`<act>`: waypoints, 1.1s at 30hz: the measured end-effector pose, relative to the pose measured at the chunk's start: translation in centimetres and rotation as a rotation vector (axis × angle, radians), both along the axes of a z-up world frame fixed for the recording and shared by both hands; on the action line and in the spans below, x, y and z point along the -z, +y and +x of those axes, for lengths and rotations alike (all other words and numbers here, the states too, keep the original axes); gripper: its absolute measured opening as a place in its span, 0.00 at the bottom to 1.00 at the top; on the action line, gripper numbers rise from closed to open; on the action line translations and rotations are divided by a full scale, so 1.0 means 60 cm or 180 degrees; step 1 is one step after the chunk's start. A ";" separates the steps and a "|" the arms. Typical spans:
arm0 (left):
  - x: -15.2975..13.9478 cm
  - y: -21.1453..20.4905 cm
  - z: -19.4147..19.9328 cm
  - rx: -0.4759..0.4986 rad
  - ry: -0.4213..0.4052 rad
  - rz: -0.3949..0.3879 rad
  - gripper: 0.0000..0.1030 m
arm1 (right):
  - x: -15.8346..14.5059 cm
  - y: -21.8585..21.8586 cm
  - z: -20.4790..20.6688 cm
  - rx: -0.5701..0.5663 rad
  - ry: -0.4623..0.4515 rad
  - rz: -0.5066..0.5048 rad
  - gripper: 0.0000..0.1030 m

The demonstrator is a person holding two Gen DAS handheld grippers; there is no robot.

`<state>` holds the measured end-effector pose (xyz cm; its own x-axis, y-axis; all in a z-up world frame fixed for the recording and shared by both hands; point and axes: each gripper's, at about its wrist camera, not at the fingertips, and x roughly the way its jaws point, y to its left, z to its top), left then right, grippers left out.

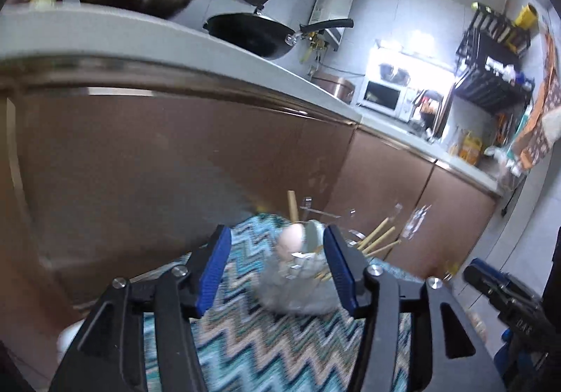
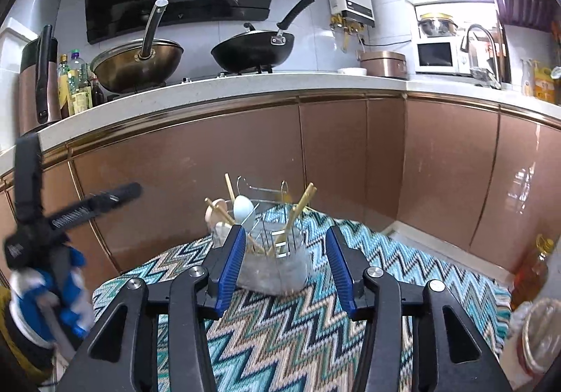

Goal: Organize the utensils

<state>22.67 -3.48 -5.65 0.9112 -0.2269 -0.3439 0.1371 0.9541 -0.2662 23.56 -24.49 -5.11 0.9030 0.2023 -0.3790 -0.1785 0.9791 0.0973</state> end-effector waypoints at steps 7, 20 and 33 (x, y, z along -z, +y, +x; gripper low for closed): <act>-0.055 0.052 -0.092 -0.0200 -0.0022 0.0443 0.60 | -0.025 0.011 -0.061 0.0114 0.0072 0.0053 0.49; -0.072 0.055 -0.189 -0.0720 -0.0018 0.0721 0.69 | -0.052 0.042 -0.153 0.0303 0.0144 0.0005 0.68; -0.070 -0.008 -0.240 -0.0606 -0.0162 0.0832 0.69 | -0.041 0.027 -0.189 0.0561 0.0173 -0.0032 0.84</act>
<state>8.30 -3.97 -1.42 0.9463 0.0391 -0.3210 -0.0434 0.9990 -0.0063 12.19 -22.84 -2.64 0.9023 0.0388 -0.4295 0.0011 0.9957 0.0922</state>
